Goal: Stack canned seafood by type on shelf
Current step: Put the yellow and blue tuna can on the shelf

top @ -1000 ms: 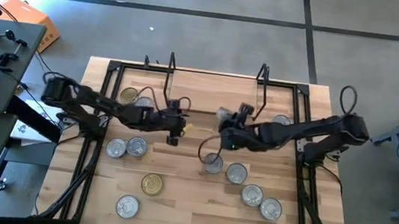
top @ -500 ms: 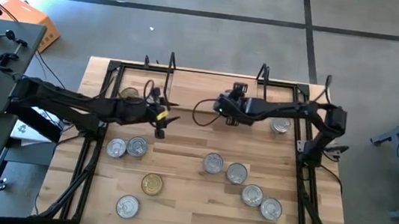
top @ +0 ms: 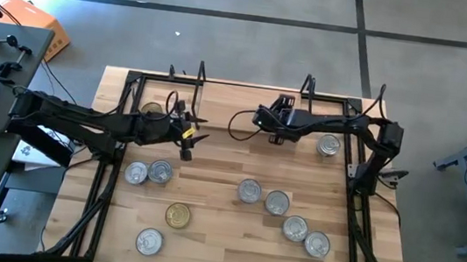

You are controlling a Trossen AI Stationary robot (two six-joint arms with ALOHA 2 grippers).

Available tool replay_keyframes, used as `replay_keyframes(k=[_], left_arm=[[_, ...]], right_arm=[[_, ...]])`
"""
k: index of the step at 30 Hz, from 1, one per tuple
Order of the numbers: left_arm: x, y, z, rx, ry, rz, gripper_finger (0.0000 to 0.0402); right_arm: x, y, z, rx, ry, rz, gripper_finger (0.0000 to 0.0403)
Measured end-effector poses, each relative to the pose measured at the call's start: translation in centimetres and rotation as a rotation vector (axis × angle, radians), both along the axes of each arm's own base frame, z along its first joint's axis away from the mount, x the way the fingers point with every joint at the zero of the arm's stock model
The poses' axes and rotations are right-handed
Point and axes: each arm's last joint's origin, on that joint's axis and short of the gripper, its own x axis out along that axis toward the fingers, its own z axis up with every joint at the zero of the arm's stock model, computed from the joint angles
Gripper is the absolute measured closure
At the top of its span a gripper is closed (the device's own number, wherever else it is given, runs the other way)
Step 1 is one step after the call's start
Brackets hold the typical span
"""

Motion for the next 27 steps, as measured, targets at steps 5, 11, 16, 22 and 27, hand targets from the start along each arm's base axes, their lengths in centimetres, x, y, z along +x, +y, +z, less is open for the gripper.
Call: replay_keyframes(k=[5,11,16,22,27], left_arm=[[-0.1,0.0,-0.1,-0.001,0.015,0.000,0.0202],[0.0,0.0,-0.1,-0.006,0.013,-0.001,0.0202],[0.0,0.0,-0.1,-0.011,0.009,-0.002,0.0202],[0.0,0.0,-0.1,-0.011,0.009,-0.003,0.0202],[0.0,0.0,-0.1,-0.018,0.006,0.000,0.0202]], right_arm=[[-0.2,0.2,-0.2,0.070,-0.028,-0.023,0.0156],[-0.3,0.2,1.0,0.127,-0.119,-0.080,0.0176],[0.2,-2.1,3.0,0.178,-0.332,-0.267,0.0240],[-0.5,-4.8,2.3,0.322,-0.427,-0.396,0.0355],[-1.1,-6.1,1.6,0.278,-0.384,-0.422,0.0392]])
